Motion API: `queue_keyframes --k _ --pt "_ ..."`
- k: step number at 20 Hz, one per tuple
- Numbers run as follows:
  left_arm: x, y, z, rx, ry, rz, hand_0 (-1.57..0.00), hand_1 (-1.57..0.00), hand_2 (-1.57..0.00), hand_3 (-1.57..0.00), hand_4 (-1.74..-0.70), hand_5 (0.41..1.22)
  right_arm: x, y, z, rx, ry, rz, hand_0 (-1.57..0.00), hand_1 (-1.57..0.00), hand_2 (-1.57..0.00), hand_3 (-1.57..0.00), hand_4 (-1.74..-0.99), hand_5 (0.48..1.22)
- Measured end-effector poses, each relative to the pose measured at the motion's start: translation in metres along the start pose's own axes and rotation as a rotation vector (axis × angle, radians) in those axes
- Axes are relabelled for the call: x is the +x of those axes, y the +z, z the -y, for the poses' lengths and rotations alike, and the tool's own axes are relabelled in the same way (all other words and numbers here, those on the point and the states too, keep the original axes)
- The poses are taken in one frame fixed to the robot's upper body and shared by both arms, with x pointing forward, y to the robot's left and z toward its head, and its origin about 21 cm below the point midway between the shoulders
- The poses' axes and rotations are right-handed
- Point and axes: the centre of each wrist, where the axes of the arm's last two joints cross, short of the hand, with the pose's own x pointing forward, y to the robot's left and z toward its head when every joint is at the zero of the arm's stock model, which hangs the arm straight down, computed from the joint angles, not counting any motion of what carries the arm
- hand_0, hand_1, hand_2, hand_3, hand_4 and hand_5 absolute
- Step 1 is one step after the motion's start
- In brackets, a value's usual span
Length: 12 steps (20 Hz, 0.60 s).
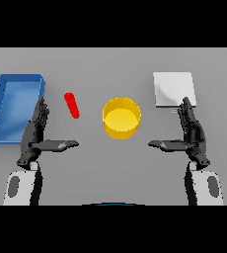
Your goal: Pick up the red beaker and tilt it to pour out 1 green nut into yellow bowl. Pick up the yellow bowl and place it on the metallic measuring scale.
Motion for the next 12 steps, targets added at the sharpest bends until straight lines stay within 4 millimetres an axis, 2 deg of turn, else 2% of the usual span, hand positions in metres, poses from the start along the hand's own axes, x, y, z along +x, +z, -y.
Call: queue_keyframes --k 6,8,12 --pt "-0.001 0.006 -0.003 0.003 -0.002 -0.003 0.00 0.00 0.00 0.00 -1.15 0.599 -0.002 0.007 -0.003 -0.001 0.004 0.002 0.00 0.00 0.00 0.00 -1.167 0.599" --pt "0.008 0.022 -0.006 -0.050 -0.109 0.051 0.00 0.00 0.00 0.00 -1.16 0.599 0.003 0.021 -0.003 0.007 0.253 0.121 0.00 0.00 0.00 0.00 -1.162 0.594" --pt "0.016 0.037 -0.009 -0.064 -0.161 0.024 0.00 0.00 0.00 0.00 -1.16 0.602 0.005 0.030 -0.011 0.002 0.347 0.119 0.00 0.00 0.00 0.00 -1.173 0.593"
